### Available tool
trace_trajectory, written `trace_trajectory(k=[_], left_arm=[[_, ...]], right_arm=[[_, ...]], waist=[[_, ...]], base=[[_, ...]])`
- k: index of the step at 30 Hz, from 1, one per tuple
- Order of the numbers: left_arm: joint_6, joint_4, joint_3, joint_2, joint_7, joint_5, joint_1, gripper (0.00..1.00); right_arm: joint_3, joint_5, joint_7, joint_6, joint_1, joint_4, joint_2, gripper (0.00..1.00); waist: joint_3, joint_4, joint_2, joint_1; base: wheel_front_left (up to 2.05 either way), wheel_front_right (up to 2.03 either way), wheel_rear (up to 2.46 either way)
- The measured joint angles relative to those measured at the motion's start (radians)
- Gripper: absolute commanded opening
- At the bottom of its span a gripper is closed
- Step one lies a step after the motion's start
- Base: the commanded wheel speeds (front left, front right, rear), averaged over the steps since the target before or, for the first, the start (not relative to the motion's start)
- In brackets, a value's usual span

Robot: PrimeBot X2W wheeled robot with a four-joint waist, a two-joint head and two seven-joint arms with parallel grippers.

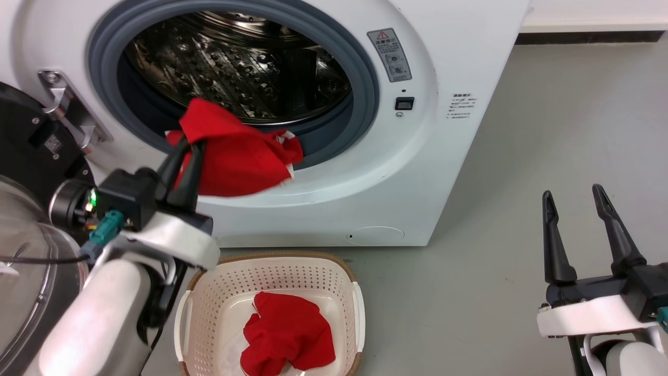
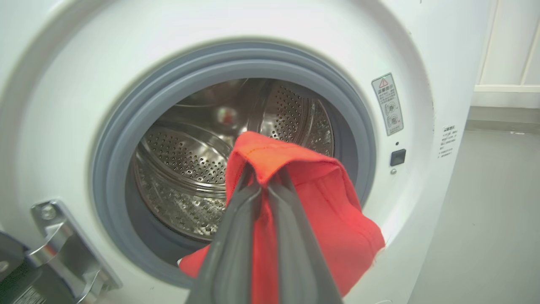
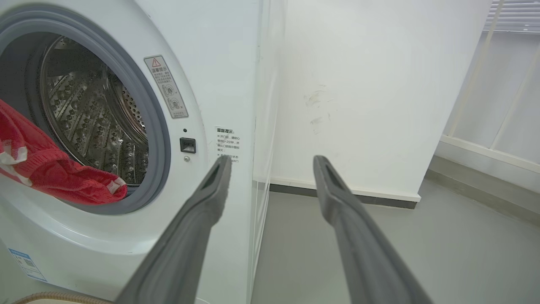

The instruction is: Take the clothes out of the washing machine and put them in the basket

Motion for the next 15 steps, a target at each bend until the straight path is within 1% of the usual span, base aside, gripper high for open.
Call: trace_trajectory(k=[3, 5, 7, 10, 15], left_arm=[[0.008, -0.077, -0.013, 0.024, 0.055, -0.010, 0.059, 0.00], [0.012, -0.097, -0.018, 0.028, 0.071, -0.015, 0.076, 0.00], [0.018, -0.131, -0.035, 0.033, 0.109, -0.029, 0.123, 0.00], [0.020, -0.135, -0.049, 0.033, 0.129, -0.035, 0.155, 0.00], [0.020, -0.097, -0.066, 0.037, 0.155, -0.056, 0.198, 0.00]], right_arm=[[0.000, 0.000, 0.000, 0.000, 0.010, 0.000, 0.000, 1.00], [0.000, 0.000, 0.000, 0.000, 0.010, 0.000, 0.000, 1.00], [0.002, -0.002, 0.000, 0.000, 0.009, 0.000, 0.000, 1.00], [0.004, -0.002, 0.000, 0.000, 0.009, 0.000, 0.000, 1.00], [0.006, -0.005, 0.000, 0.000, 0.007, 0.001, 0.000, 1.00]], waist=[[-0.002, 0.009, 0.0000, 0.0000], [-0.002, 0.011, 0.0000, 0.0000], [0.001, 0.014, 0.0000, 0.0000], [0.004, 0.013, 0.0000, 0.0001], [0.014, 0.006, 0.0000, 0.0001]], base=[[0.00, 0.00, 0.00], [0.00, 0.00, 0.00], [0.00, 0.00, 0.00], [0.00, 0.00, 0.00], [0.00, 0.00, 0.00]])
